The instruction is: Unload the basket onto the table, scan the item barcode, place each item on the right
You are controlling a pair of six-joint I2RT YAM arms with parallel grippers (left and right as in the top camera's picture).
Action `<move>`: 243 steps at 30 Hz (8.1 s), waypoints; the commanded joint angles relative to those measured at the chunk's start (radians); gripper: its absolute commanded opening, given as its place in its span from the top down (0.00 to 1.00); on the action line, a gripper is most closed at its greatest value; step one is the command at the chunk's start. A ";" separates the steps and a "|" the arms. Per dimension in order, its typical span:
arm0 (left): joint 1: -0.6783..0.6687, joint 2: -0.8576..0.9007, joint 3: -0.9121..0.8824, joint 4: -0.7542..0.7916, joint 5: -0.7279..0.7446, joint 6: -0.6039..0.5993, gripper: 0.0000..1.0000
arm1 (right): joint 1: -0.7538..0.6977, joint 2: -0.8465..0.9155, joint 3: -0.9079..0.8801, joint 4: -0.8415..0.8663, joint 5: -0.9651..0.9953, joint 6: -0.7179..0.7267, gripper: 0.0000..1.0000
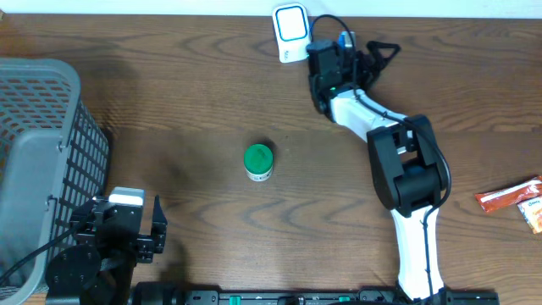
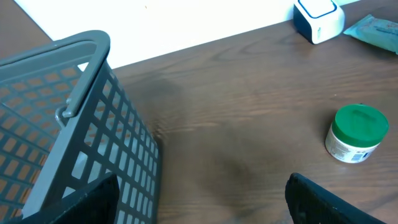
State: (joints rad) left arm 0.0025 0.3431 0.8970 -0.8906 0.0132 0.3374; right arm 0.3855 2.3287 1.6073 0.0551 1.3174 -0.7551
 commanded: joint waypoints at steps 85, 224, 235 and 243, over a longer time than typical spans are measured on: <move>-0.004 -0.006 0.002 0.000 -0.002 0.002 0.14 | -0.792 -0.494 0.186 -1.155 -1.160 0.841 0.07; -0.004 -0.006 0.002 0.000 -0.002 0.002 0.14 | -0.745 -0.399 0.126 -1.126 -1.534 0.919 0.01; -0.004 -0.006 0.002 0.000 -0.002 0.002 0.14 | -0.157 -0.438 0.105 -1.215 -1.792 1.218 0.01; -0.004 -0.006 0.002 0.000 -0.002 0.002 0.14 | 0.198 -0.428 0.105 -1.184 -1.531 1.625 0.01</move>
State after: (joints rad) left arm 0.0025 0.3431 0.8967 -0.8909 0.0135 0.3374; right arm 0.4774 1.9030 1.7172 -1.1595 -0.3351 0.6647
